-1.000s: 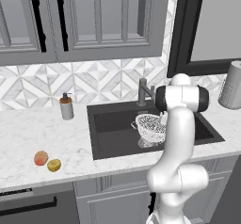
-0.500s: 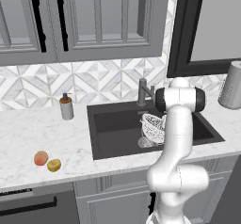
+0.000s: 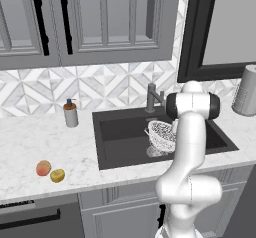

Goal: Put the colander in the sink, put the kiwi, peach in the colander, and turn on the sink faucet and pour water over the colander.

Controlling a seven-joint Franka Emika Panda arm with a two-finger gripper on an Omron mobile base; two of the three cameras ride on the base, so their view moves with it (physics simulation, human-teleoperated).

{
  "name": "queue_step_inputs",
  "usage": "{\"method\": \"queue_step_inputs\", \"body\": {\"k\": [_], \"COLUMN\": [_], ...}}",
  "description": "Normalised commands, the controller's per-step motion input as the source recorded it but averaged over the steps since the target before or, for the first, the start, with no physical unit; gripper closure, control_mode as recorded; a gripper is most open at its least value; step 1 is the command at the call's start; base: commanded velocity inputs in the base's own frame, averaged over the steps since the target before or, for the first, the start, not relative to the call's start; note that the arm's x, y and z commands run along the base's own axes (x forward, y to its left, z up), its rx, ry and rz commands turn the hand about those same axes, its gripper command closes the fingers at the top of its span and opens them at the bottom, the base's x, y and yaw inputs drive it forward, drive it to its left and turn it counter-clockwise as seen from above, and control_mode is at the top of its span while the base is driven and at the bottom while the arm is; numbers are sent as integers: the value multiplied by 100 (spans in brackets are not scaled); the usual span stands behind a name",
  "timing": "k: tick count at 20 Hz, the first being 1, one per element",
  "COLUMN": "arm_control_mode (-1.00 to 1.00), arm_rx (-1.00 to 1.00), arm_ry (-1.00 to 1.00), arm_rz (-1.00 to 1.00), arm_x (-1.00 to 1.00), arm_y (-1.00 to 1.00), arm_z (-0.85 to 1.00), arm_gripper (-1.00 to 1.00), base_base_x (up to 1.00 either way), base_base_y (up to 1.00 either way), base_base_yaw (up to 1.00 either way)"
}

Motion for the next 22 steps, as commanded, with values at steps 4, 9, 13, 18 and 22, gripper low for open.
{"method": "queue_step_inputs", "body": {"k": [4,9,13,18,22], "arm_control_mode": [-100,-100,-100,-100,-100], "arm_rx": [0,0,0,0,0], "arm_ry": [0,0,0,0,-5], "arm_rz": [-3,0,-3,-10,-8], "arm_x": [0,0,0,-26,-57], "arm_y": [28,4,0,0,0], "arm_z": [2,2,35,55,46], "arm_gripper": [-100,-100,-100,-100,-100], "base_base_x": [0,0,0,0,0], "base_base_y": [0,0,0,0,0], "base_base_yaw": [0,0,0,0,0]}}
